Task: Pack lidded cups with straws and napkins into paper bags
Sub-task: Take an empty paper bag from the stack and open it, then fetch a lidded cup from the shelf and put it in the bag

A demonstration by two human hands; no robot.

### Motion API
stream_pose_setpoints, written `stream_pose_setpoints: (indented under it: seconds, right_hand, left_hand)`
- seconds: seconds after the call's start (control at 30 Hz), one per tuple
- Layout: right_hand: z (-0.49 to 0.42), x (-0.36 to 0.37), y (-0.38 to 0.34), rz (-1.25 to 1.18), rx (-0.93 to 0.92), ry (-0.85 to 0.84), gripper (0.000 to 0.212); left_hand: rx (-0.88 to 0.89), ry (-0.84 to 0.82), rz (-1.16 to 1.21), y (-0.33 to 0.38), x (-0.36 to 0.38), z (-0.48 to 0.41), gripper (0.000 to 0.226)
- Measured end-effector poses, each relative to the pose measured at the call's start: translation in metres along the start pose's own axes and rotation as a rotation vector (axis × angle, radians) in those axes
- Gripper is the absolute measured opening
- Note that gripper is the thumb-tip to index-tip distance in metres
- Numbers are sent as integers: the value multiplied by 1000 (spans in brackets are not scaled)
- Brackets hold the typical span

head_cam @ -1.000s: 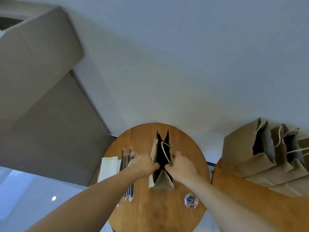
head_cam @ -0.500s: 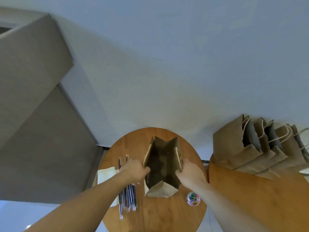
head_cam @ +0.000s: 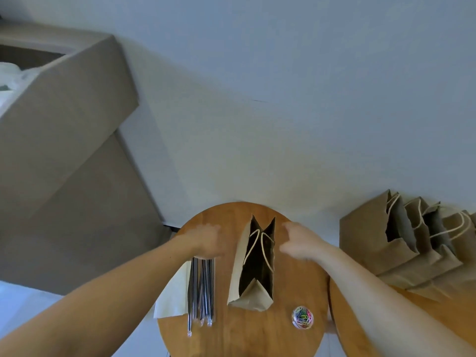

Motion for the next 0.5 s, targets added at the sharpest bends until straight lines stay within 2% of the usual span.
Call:
stream_pose_setpoints:
  seconds: [0.07,0.13,0.2,0.33,0.5]
  right_hand:
    - [-5,-17,-23,13,-76,95,59]
    - [-7,-23,-48,10,-149,138,51]
    - [-8,-25,-73,24,-214,151,51]
    - [-8,-39,-133,96,-340,198,61]
    - [7,-96,-236,169,-533,322,62]
  left_hand:
    - [-33,131,-12,0,-17,4,56]
    - [-76,215,-75,1,-33,11,49]
    - [-106,266,-114,-2,-52,22,47]
    - [-108,401,-194,-12,-107,53,68]
    - [-177,619,-251,-33,-201,114,69]
Point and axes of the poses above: each hand's wrist, its own z-axis away from the middle knuckle, its own x-axis out of the palm, y = z × x, the point moved 6 cm from there along -z, towards the middle knuckle, and after that the axes turned 1 degree about x, right-handed, at the moved point
